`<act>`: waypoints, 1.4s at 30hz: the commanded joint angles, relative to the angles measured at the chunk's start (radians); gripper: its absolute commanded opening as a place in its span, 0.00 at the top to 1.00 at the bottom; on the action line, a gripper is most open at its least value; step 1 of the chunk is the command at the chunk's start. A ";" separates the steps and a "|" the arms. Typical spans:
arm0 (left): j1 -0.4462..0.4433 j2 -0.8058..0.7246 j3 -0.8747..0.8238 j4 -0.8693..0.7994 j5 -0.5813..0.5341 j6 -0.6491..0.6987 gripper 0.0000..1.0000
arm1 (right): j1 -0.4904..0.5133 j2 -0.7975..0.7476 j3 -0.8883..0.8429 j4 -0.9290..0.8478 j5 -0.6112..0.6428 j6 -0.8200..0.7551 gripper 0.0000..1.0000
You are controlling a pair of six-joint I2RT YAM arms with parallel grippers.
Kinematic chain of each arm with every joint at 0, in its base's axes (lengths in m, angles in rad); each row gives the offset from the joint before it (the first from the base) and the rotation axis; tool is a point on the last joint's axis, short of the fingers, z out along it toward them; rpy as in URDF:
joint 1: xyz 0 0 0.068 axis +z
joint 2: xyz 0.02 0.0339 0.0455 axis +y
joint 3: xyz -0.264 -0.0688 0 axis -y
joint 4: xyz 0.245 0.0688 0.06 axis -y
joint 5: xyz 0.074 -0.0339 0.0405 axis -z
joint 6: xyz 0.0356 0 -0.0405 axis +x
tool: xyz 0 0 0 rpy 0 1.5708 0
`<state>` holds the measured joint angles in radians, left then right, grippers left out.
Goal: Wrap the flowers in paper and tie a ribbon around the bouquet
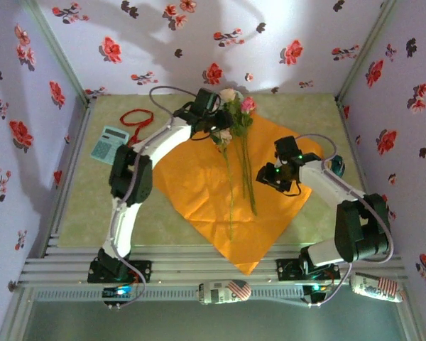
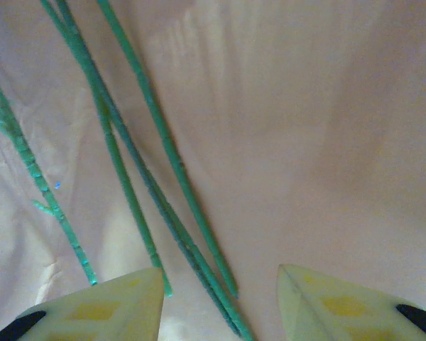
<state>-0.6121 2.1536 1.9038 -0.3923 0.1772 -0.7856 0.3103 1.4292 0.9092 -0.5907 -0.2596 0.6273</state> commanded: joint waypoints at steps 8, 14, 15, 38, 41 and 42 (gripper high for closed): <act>-0.099 -0.142 -0.259 -0.134 0.130 0.013 0.51 | 0.061 0.017 -0.007 0.041 -0.008 0.018 0.55; -0.120 -0.054 -0.271 -0.115 0.136 -0.003 0.53 | 0.082 0.014 -0.036 0.055 -0.006 0.038 0.56; -0.120 -0.038 -0.266 -0.100 0.140 -0.007 0.55 | 0.084 0.013 -0.039 0.052 -0.004 0.039 0.56; -0.027 0.140 0.057 -0.265 -0.029 0.098 1.00 | 0.064 0.017 -0.058 0.020 0.037 0.040 0.56; -0.016 0.162 0.117 -0.279 -0.027 0.121 1.00 | 0.061 0.028 -0.060 0.031 0.035 0.040 0.56; -0.014 0.175 0.141 -0.290 -0.028 0.128 1.00 | 0.059 0.035 -0.058 0.036 0.032 0.041 0.56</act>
<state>-0.6296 2.2894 1.9858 -0.6487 0.1738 -0.6952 0.3775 1.4452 0.8276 -0.5495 -0.2466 0.6582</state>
